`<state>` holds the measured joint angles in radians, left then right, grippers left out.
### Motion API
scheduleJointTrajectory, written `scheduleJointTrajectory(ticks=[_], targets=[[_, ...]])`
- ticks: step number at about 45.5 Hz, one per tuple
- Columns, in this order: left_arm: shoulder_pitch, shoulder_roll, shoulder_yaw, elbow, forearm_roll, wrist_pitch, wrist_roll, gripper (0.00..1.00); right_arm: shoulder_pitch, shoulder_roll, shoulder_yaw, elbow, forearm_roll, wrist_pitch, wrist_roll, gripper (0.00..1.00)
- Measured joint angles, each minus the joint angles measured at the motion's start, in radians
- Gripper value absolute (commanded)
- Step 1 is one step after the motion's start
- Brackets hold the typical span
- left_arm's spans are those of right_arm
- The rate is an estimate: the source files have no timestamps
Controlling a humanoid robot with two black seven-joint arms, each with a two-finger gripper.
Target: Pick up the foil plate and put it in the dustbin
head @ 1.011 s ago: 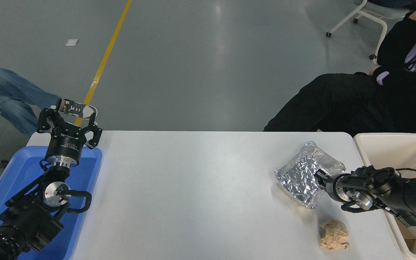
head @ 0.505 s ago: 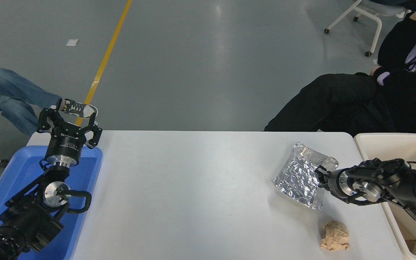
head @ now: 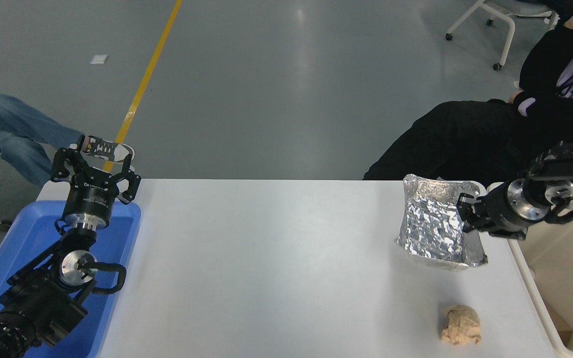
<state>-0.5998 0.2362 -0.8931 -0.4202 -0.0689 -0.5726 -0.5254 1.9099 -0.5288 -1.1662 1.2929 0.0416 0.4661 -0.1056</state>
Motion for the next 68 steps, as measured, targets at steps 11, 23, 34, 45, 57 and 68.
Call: scheduleJointTrajectory(ticks=[11, 23, 34, 45, 57, 68], targets=[[0.000, 0.000, 0.000, 0.000, 0.000, 0.000, 0.000, 0.99, 0.231, -0.056, -0.039, 0.074, -0.018, 0.136, -0.001, 0.00], [0.000, 0.000, 0.000, 0.000, 0.000, 0.000, -0.001, 0.99, 0.403, -0.083, -0.071, 0.119, -0.041, 0.210, 0.000, 0.00], [0.000, 0.000, 0.000, 0.000, 0.000, 0.000, 0.000, 0.99, 0.438, -0.094, -0.082, 0.127, -0.056, 0.222, 0.000, 0.00], [0.000, 0.000, 0.000, 0.000, 0.000, 0.000, 0.001, 0.99, 0.383, -0.143, -0.109, 0.070, -0.056, 0.185, -0.002, 0.00], [0.000, 0.000, 0.000, 0.000, 0.000, 0.000, 0.000, 0.99, 0.187, -0.215, -0.118, -0.061, -0.010, 0.052, -0.002, 0.00], [0.000, 0.000, 0.000, 0.000, 0.000, 0.000, 0.000, 0.99, -0.060, -0.234, -0.109, -0.244, 0.094, -0.019, -0.002, 0.00]])
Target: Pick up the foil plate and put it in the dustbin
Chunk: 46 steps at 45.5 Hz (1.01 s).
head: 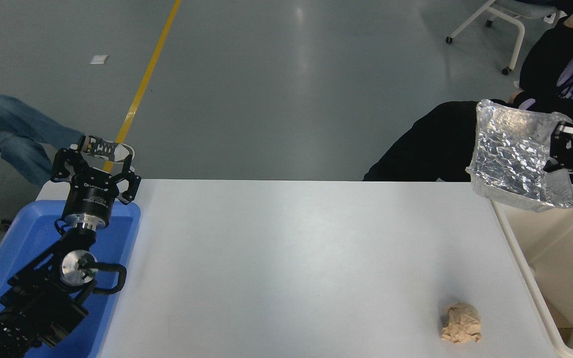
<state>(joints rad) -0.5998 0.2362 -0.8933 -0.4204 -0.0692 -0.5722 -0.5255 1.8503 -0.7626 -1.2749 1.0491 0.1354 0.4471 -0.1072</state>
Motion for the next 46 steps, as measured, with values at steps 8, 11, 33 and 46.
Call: scheduleJointTrajectory(ticks=[8, 11, 33, 46], targets=[[0.000, 0.000, 0.000, 0.000, 0.000, 0.000, 0.000, 0.99, -0.219, 0.009, 0.052, -0.158, 0.088, -0.093, 0.000, 0.00], [0.000, 0.000, 0.000, 0.000, 0.000, 0.000, 0.000, 0.99, -0.315, 0.022, 0.094, -0.226, 0.116, -0.135, 0.000, 0.00], [0.000, 0.000, 0.000, 0.000, 0.000, 0.000, -0.001, 0.99, -0.902, 0.155, 0.457, -0.761, 0.163, -0.260, -0.004, 0.00], [0.000, 0.000, 0.001, 0.000, 0.000, 0.000, -0.001, 0.99, -1.078, 0.227, 0.546, -0.943, 0.162, -0.331, -0.004, 0.00]])
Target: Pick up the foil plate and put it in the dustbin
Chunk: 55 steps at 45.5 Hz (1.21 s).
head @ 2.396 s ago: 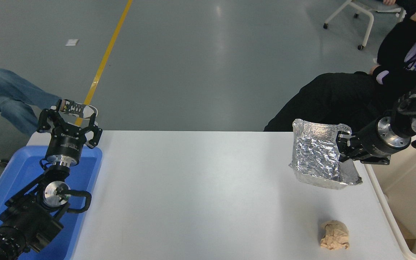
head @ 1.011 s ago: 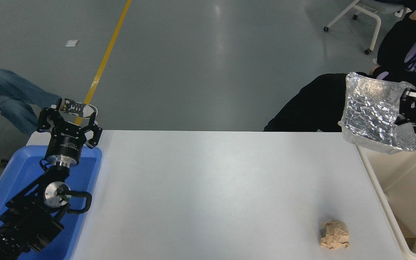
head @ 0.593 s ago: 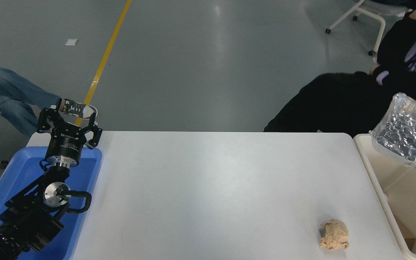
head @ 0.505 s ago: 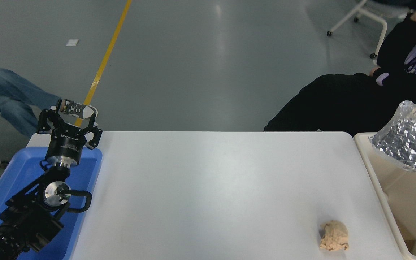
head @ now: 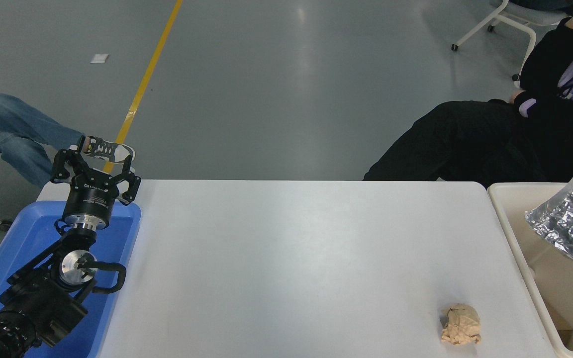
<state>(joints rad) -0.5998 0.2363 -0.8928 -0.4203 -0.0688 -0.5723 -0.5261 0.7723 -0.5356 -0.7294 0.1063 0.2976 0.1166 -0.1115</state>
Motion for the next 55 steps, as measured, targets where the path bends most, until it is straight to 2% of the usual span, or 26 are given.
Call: scheduleJointTrajectory(ticks=[12, 13, 16, 17, 19, 23, 40, 42, 49, 55], targets=[[0.000, 0.000, 0.000, 0.000, 0.000, 0.000, 0.000, 0.99, -0.076, 0.039, 0.023, -0.046, 0.001, -0.064, 0.000, 0.00], [0.000, 0.000, 0.000, 0.000, 0.000, 0.000, 0.000, 0.99, -0.079, 0.040, 0.023, -0.048, 0.001, -0.067, 0.000, 0.07], [0.000, 0.000, 0.000, 0.000, 0.000, 0.000, 0.000, 0.99, -0.086, 0.043, 0.025, -0.054, 0.001, -0.077, 0.000, 0.46], [0.000, 0.000, 0.000, 0.000, 0.000, 0.000, 0.000, 0.99, -0.089, 0.045, 0.026, -0.055, 0.001, -0.083, 0.001, 0.54], [0.000, 0.000, 0.000, 0.000, 0.000, 0.000, 0.000, 0.99, -0.093, 0.046, 0.027, -0.057, 0.002, -0.094, 0.001, 0.65], [0.000, 0.000, 0.000, 0.000, 0.000, 0.000, 0.000, 0.99, -0.100, 0.049, 0.029, -0.062, 0.002, -0.144, 0.001, 0.78], [0.000, 0.000, 0.000, 0.000, 0.000, 0.000, 0.000, 0.99, -0.114, 0.058, 0.032, -0.048, 0.002, -0.282, 0.001, 0.80], [0.000, 0.000, 0.000, 0.000, 0.000, 0.000, 0.000, 0.99, -0.105, 0.057, 0.032, -0.036, 0.002, -0.286, 0.001, 0.82], [0.000, 0.000, 0.000, 0.000, 0.000, 0.000, 0.000, 0.99, -0.026, 0.003, 0.033, 0.092, 0.002, -0.298, 0.002, 1.00], [0.000, 0.000, -0.001, 0.000, 0.000, 0.000, 0.000, 0.99, 0.103, -0.071, 0.022, 0.282, 0.000, -0.300, 0.003, 1.00]])
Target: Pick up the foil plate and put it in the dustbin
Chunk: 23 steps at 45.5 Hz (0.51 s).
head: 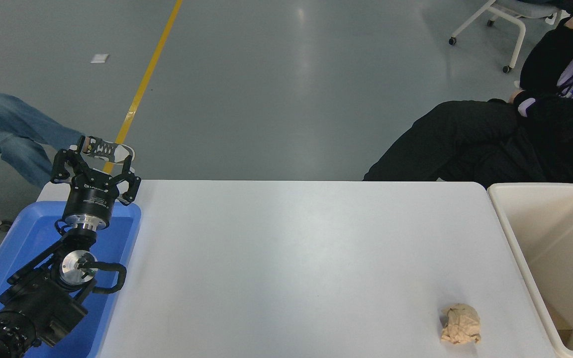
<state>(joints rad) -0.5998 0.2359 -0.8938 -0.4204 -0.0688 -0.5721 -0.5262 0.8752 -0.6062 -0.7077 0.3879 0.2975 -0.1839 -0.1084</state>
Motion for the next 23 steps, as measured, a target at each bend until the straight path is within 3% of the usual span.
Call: scheduleJointTrajectory(ticks=[14, 23], targets=[[0.000, 0.000, 0.000, 0.000, 0.000, 0.000, 0.000, 0.99, 0.358, -0.087, -0.199, 0.415, 0.003, 0.033, -0.001, 1.00], [0.000, 0.000, 0.000, 0.000, 0.000, 0.000, 0.000, 0.99, 0.639, -0.076, -0.420, 0.623, 0.003, 0.157, -0.001, 1.00]])
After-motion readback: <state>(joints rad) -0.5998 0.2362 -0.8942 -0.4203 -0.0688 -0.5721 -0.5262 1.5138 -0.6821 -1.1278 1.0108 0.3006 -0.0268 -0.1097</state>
